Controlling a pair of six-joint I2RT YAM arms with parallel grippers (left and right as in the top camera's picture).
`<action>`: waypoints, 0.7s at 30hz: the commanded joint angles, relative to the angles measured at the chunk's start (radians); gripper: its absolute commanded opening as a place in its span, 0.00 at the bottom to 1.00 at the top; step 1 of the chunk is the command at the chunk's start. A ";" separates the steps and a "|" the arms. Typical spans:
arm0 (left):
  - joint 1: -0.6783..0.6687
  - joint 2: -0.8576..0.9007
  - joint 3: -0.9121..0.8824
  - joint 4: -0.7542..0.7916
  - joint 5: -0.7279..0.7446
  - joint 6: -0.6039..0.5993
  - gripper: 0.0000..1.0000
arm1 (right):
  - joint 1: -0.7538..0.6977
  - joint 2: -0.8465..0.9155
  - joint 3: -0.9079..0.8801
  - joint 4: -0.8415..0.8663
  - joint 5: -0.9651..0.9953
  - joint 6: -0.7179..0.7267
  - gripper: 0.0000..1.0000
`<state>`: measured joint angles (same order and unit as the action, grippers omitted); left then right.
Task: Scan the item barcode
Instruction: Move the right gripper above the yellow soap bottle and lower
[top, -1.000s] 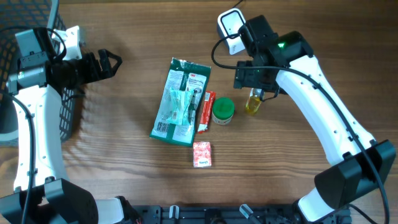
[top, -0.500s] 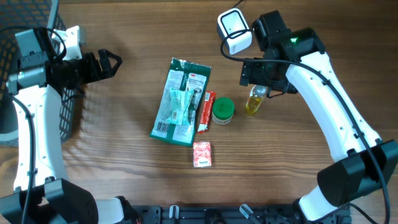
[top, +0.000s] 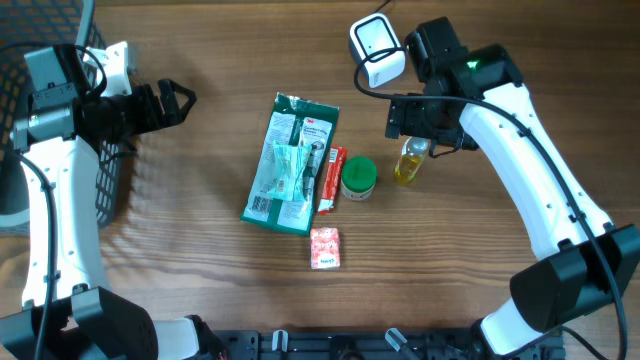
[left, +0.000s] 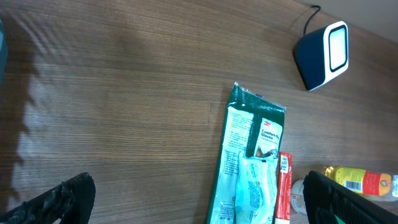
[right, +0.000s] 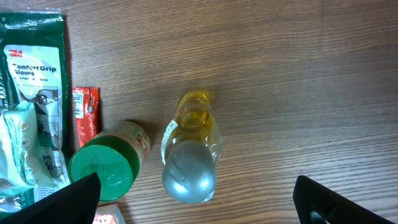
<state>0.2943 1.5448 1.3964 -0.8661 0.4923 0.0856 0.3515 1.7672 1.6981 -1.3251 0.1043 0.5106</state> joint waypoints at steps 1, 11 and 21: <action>-0.002 0.006 0.005 0.002 0.012 0.015 1.00 | 0.002 0.014 -0.008 0.000 -0.021 -0.012 1.00; -0.002 0.006 0.005 0.003 0.012 0.015 1.00 | 0.002 0.014 -0.008 0.001 -0.028 -0.012 1.00; -0.002 0.006 0.005 0.003 0.012 0.015 1.00 | 0.002 0.014 -0.059 0.046 -0.028 -0.012 1.00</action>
<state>0.2943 1.5448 1.3960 -0.8665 0.4923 0.0856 0.3515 1.7672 1.6737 -1.2961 0.0856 0.5106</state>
